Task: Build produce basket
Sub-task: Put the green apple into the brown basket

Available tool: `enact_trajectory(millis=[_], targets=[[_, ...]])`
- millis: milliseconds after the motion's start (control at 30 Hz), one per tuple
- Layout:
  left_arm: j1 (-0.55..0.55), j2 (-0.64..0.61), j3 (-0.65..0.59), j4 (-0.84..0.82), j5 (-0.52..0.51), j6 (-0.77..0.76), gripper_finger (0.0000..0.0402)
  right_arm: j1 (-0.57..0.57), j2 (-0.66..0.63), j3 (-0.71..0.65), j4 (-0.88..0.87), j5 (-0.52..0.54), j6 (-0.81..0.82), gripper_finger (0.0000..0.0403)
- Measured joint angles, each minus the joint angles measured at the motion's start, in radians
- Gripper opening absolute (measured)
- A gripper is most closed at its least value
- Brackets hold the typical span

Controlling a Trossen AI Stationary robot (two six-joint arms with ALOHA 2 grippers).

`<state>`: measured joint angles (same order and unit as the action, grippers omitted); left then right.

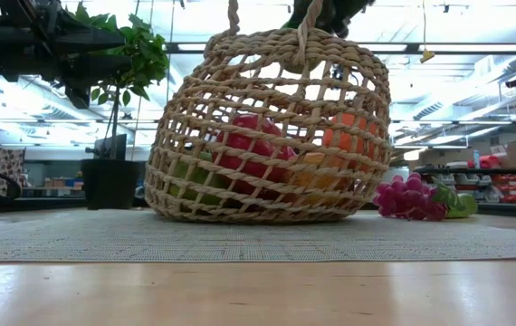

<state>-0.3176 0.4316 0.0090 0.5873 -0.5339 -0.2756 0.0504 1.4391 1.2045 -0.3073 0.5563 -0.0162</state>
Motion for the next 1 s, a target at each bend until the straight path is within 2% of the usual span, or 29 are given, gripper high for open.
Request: enact_trajectory(millis=[200, 367, 667, 1000], targets=[[0.000, 0.000, 0.000, 0.000, 0.000, 0.000, 0.0160, -0.001, 0.000, 0.000, 0.000, -0.019, 0.173, 0.0365], [0.000, 0.000, 0.000, 0.000, 0.000, 0.000, 0.0160, -0.001, 0.000, 0.000, 0.011, -0.141, 0.358, 0.0368], [0.000, 0.000, 0.000, 0.000, 0.000, 0.000, 0.0160, 0.001, 0.000, 0.000, 0.095, -0.293, 0.406, 0.0369], [0.000, 0.000, 0.000, 0.000, 0.000, 0.000, 0.0160, -0.027, 0.000, 0.000, 0.111, -0.397, 1.051, 0.0369]])
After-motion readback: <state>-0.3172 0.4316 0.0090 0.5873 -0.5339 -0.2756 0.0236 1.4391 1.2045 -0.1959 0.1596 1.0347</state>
